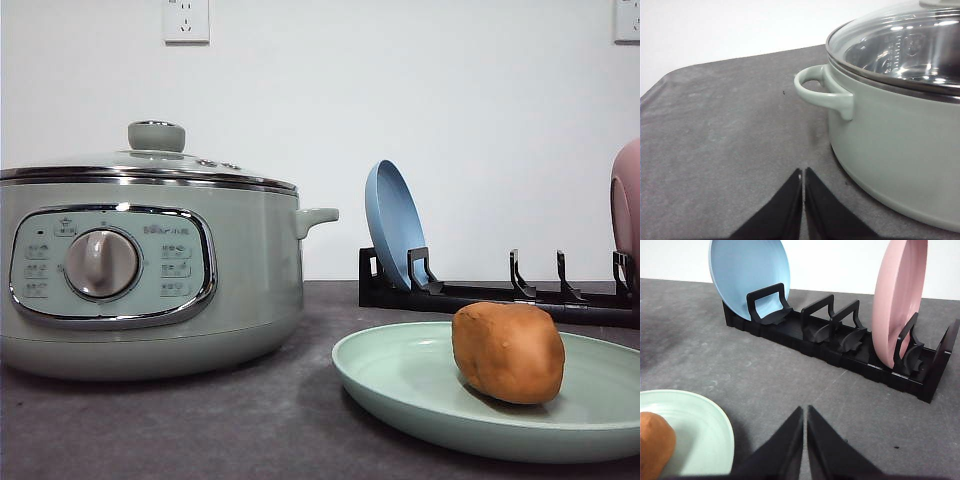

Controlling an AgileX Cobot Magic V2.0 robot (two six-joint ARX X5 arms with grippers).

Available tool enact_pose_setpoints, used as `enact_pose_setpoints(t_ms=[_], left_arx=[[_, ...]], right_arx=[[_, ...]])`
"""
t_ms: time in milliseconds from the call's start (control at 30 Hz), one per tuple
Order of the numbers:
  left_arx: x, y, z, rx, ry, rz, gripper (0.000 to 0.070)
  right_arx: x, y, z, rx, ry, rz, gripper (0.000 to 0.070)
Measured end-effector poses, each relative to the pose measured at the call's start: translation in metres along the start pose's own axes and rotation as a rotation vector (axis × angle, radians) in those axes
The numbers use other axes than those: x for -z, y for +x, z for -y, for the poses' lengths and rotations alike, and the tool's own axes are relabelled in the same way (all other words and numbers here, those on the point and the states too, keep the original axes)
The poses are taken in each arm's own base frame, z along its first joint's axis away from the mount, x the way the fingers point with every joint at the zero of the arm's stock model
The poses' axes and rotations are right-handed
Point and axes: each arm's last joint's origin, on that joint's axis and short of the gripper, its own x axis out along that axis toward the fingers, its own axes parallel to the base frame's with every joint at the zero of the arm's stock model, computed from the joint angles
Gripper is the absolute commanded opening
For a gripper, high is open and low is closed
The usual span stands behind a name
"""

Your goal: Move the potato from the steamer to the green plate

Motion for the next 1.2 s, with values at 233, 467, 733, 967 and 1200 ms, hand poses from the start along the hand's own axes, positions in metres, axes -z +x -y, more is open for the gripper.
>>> enact_pose_setpoints(t_ms=[233,467,733,967,1200], left_arx=[[0.0000,0.0000,0.0000,0.000,0.000,0.000,0.0000],[0.0000,0.0000,0.0000,0.000,0.000,0.000,0.0000],[0.0000,0.0000,0.0000,0.000,0.000,0.000,0.0000],[0.0000,0.0000,0.0000,0.000,0.000,0.000,0.0000],[0.0000,0.0000,0.0000,0.000,0.000,0.000,0.0000]], right_arx=[[0.0001,0.0000,0.0000,0.000,0.000,0.000,0.0000],[0.0001,0.0000,0.0000,0.000,0.000,0.000,0.0000],[0.0001,0.0000,0.0000,0.000,0.000,0.000,0.0000],[0.0001,0.0000,0.0000,0.000,0.000,0.000,0.0000],[0.0001,0.0000,0.0000,0.000,0.000,0.000,0.0000]])
